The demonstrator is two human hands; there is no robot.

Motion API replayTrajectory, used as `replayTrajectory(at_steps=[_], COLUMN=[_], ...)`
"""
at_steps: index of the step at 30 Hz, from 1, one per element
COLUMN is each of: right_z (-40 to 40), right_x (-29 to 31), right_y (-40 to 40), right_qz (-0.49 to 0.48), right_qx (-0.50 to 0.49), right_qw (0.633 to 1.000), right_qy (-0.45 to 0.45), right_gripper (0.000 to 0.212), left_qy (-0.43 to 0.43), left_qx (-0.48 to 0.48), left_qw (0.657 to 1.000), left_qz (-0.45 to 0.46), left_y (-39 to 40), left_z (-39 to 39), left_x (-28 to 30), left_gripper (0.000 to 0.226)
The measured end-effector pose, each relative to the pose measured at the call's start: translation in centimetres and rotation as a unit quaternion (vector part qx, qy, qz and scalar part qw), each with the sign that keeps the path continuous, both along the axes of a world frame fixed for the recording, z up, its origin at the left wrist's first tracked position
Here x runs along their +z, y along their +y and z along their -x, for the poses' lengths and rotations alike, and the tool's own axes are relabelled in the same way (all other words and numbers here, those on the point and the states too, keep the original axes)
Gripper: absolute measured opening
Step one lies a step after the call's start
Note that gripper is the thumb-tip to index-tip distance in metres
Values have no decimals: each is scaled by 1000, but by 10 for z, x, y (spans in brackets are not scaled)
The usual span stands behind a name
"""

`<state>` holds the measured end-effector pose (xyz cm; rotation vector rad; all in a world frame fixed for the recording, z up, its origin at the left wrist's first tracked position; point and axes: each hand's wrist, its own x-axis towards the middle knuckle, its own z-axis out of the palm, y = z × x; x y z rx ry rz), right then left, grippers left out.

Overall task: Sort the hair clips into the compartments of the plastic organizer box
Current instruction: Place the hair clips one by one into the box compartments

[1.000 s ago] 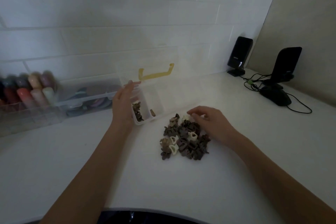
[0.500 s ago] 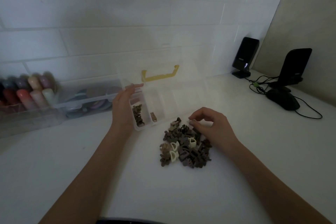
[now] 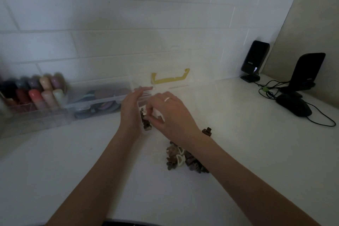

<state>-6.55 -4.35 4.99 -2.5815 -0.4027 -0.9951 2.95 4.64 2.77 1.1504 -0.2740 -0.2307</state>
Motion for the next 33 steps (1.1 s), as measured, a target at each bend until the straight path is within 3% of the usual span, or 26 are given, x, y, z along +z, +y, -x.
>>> replayTrajectory(at_steps=[2, 4, 7, 11, 18, 25, 29, 33], right_z=[-11, -9, 8, 34, 47, 46, 43, 40], right_x=[-9, -16, -16, -12, -13, -21, -28, -33], right_y=[-3, -11, -26, -61, -89, -80, -77, -81], right_qz=[105, 128, 49, -55, 6, 120, 70, -1], right_qx=[-50, -68, -61, -37, -62, -147, -161, -143], right_qw=[993, 989, 997, 993, 977, 962, 963, 966], right_qy=[-10, -11, -5, 97, 204, 197, 202, 215], right_gripper=[17, 17, 12, 7, 20, 35, 32, 9], left_qy=[0, 12, 28, 36, 32, 36, 29, 43], left_qx=[-6, -2, -5, 12, 26, 42, 48, 56], left_qw=[1000, 1000, 1000, 999, 999, 998, 998, 997], left_qz=[-2, 6, 8, -9, -7, -10, -12, -17], left_y=[0, 0, 0, -2, -4, -5, -5, -4], left_z=[1, 1, -2, -2, -1, -1, -1, -2], left_x=[1, 0, -2, -2, -2, 2, 2, 2], left_gripper=[40, 37, 40, 28, 25, 30, 32, 26])
